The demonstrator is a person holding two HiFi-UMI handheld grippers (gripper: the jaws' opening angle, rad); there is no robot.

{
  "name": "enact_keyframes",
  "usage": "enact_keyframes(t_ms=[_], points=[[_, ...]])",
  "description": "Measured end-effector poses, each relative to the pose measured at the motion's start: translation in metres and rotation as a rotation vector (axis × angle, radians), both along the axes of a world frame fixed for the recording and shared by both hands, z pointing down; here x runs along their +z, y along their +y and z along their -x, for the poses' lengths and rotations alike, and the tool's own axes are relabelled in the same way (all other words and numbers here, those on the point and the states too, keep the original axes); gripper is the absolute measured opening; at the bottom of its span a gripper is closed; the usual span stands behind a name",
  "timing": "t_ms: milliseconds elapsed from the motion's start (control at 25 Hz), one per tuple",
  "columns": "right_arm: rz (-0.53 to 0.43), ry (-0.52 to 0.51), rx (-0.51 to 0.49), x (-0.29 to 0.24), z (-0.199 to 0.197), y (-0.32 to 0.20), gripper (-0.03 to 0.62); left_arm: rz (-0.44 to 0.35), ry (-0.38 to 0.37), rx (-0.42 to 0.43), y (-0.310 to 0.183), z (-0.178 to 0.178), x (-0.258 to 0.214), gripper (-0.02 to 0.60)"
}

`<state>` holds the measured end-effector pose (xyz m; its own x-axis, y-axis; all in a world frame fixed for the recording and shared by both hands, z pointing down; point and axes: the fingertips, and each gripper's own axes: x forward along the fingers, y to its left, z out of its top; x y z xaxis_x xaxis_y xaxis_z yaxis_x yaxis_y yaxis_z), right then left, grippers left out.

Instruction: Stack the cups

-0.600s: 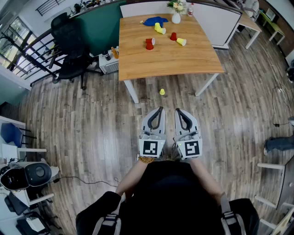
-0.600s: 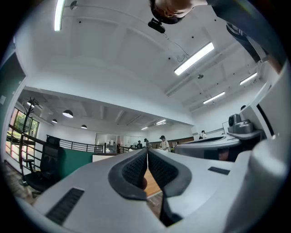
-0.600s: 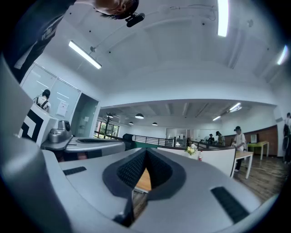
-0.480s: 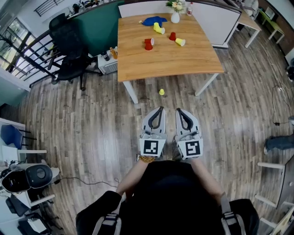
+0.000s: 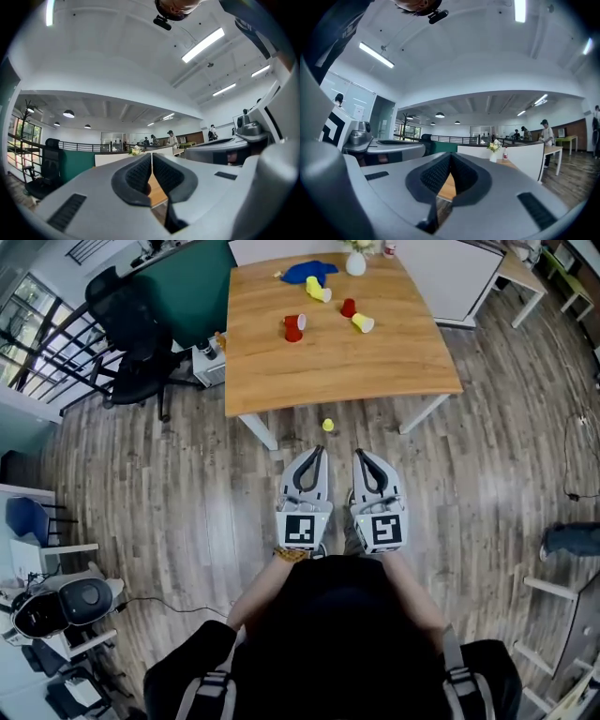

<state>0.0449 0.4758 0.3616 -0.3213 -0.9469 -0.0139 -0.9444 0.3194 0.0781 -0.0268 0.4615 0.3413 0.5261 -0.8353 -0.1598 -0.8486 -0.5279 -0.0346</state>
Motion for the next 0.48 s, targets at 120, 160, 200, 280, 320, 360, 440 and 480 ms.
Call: enact_keyframes(t_ms=[120, 160, 200, 280, 320, 360, 440, 480], points=[[0.021, -0.030, -0.015, 0.000, -0.023, -0.041, 0.008, 0.022, -0.045, -0.027, -0.038, -0.022, 0.003, 0.026], [0.022, -0.031, -0.018, -0.001, -0.033, -0.053, 0.008, 0.028, -0.047, -0.030, -0.048, -0.031, 0.003, 0.026], [0.022, -0.031, -0.021, -0.002, -0.043, -0.063, 0.008, 0.029, -0.047, -0.030, -0.058, -0.041, 0.003, 0.026], [0.038, -0.040, -0.031, 0.003, -0.059, -0.083, 0.008, 0.032, -0.050, -0.031, -0.076, -0.054, 0.003, 0.026], [0.059, -0.049, -0.038, 0.010, -0.066, -0.094, 0.008, 0.038, -0.059, -0.036, -0.085, -0.060, 0.004, 0.026], [0.083, -0.055, -0.045, 0.017, -0.075, -0.104, 0.008, 0.043, -0.073, -0.043, -0.095, -0.067, 0.006, 0.026], [0.118, -0.053, -0.059, 0.031, -0.097, -0.123, 0.008, 0.046, -0.098, -0.059, -0.113, -0.081, 0.007, 0.026], [0.127, -0.053, -0.065, 0.035, -0.107, -0.131, 0.008, 0.045, -0.103, -0.070, -0.120, -0.086, 0.006, 0.026]])
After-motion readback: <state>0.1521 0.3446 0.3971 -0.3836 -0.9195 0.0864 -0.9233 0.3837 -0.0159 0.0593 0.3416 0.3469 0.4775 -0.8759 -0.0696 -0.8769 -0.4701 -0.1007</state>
